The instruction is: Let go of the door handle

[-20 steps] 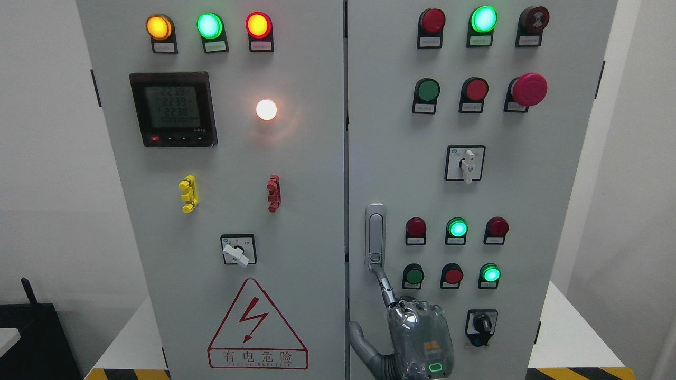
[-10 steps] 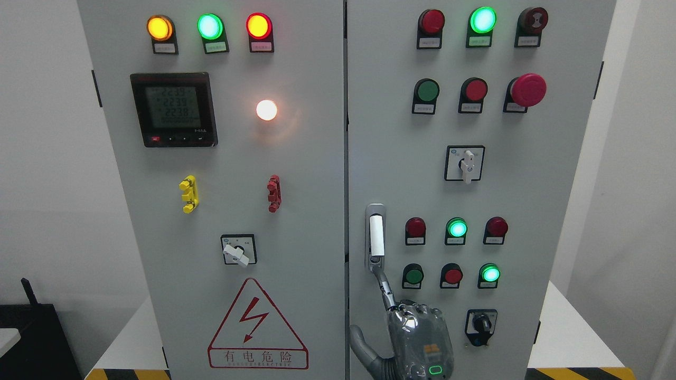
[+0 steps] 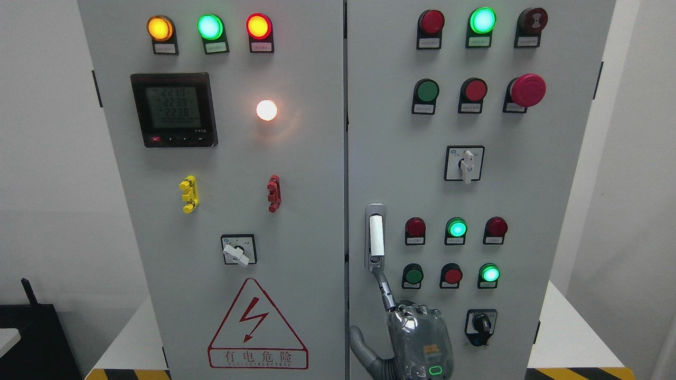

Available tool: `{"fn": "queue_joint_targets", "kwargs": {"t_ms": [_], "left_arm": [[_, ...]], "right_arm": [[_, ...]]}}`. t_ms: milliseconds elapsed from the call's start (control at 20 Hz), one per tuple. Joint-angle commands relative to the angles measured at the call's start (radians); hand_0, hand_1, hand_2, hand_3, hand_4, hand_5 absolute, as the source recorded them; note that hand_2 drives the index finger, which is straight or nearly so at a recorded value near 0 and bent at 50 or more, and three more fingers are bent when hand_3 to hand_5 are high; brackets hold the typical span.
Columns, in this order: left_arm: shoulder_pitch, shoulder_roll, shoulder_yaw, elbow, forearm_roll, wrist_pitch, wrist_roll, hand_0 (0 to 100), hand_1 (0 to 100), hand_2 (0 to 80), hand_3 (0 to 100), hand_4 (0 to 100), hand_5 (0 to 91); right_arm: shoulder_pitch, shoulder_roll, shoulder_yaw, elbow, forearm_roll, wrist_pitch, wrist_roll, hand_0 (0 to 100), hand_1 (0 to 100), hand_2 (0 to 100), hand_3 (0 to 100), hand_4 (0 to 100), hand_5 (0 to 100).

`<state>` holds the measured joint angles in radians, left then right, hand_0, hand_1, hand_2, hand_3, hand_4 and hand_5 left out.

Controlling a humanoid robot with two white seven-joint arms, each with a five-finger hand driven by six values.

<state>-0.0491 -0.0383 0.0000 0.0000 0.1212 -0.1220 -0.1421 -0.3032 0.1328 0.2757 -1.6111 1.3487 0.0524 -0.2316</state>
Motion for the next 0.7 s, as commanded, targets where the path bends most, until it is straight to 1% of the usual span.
{"fn": "queue_joint_targets", "kwargs": {"t_ms": [0, 401, 651], "left_arm": [[0.000, 0.000, 0.011, 0.017, 0.000, 0.001, -0.001, 12, 39, 0.0, 0, 0, 0.0], [0.000, 0.000, 0.011, 0.017, 0.000, 0.001, -0.001, 12, 39, 0.0, 0, 0, 0.0], [0.000, 0.000, 0.011, 0.017, 0.000, 0.001, -0.001, 12, 39, 0.0, 0, 0, 0.0]], "right_arm": [[-0.005, -0.001, -0.004, -0.013, -0.003, -0.002, -0.012, 37, 26, 0, 96, 90, 99], [0.004, -0.001, -0.009, -0.039, -0.006, -0.003, -0.012, 37, 26, 0, 95, 90, 98], [0.010, -0.001, -0.009, -0.050, -0.008, -0.009, -0.023, 38, 26, 0, 95, 89, 97]]}}
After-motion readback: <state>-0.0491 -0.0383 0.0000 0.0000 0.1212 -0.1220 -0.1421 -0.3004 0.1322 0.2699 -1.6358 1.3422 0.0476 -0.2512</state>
